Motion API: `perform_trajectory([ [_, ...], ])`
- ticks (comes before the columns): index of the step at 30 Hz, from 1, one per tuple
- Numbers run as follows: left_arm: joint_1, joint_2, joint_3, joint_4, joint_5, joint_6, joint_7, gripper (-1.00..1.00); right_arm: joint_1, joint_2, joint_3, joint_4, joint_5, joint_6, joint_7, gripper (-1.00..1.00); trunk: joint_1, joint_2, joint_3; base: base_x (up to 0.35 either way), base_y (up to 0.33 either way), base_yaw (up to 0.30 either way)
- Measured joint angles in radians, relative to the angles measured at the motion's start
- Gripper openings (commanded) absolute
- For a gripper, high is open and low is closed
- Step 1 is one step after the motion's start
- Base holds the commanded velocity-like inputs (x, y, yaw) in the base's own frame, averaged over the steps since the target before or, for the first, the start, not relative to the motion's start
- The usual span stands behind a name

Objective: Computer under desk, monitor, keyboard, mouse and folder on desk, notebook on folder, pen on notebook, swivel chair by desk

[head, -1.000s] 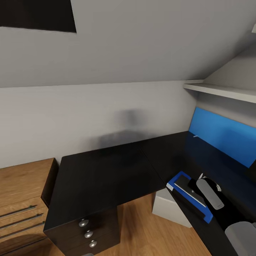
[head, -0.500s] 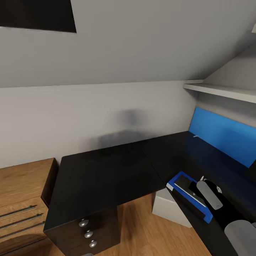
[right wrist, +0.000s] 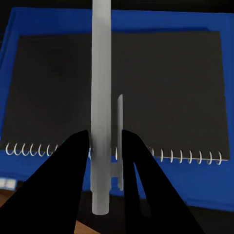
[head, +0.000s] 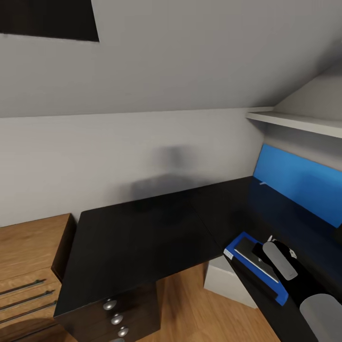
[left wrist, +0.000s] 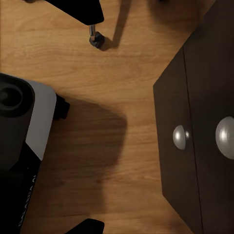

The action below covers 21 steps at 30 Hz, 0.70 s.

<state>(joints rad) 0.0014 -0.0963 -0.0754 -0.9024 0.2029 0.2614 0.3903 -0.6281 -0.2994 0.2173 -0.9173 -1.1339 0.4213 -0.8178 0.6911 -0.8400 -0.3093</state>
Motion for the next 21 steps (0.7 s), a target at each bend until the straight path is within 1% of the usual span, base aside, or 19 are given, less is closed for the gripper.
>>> perform_trajectory([
  [8,0.0,-0.001,0.0,0.0,0.0,0.0,0.001,1.0,-0.005,0.0,0.0,0.029,0.009,-0.016,0.006,-1.0,0.0,0.0,0.0,0.013,0.0,0.0],
  [10,0.0,-0.001,0.0,0.0,0.0,0.0,0.001,1.0,-0.01,0.0,0.0,0.041,0.01,-0.022,0.011,-1.0,0.0,0.0,0.0,0.002,0.0,0.0],
  [11,0.0,-0.001,0.0,0.0,0.0,0.0,0.001,1.0,-0.02,0.0,0.0,0.065,0.011,-0.025,0.015,-1.0,0.0,0.0,0.0,0.001,0.0,0.0],
  [16,0.0,-0.001,-0.001,0.0,0.0,0.0,0.001,1.0,-0.033,0.001,0.0,0.093,0.015,-0.03,0.023,-1.0,0.0,0.0,0.0,0.0,0.0,0.0],
  [17,0.0,-0.001,-0.001,0.0,0.0,0.0,0.001,1.0,-0.037,0.001,0.001,0.102,0.027,-0.037,0.045,-1.0,0.0,0.0,0.0,0.0,0.0,0.0],
  [21,0.0,-0.001,-0.001,0.0,0.0,0.0,0.001,1.0,-0.04,0.002,0.001,0.121,0.046,-0.041,0.076,-1.0,0.0,0.0,0.0,0.0,0.0,0.0],
])
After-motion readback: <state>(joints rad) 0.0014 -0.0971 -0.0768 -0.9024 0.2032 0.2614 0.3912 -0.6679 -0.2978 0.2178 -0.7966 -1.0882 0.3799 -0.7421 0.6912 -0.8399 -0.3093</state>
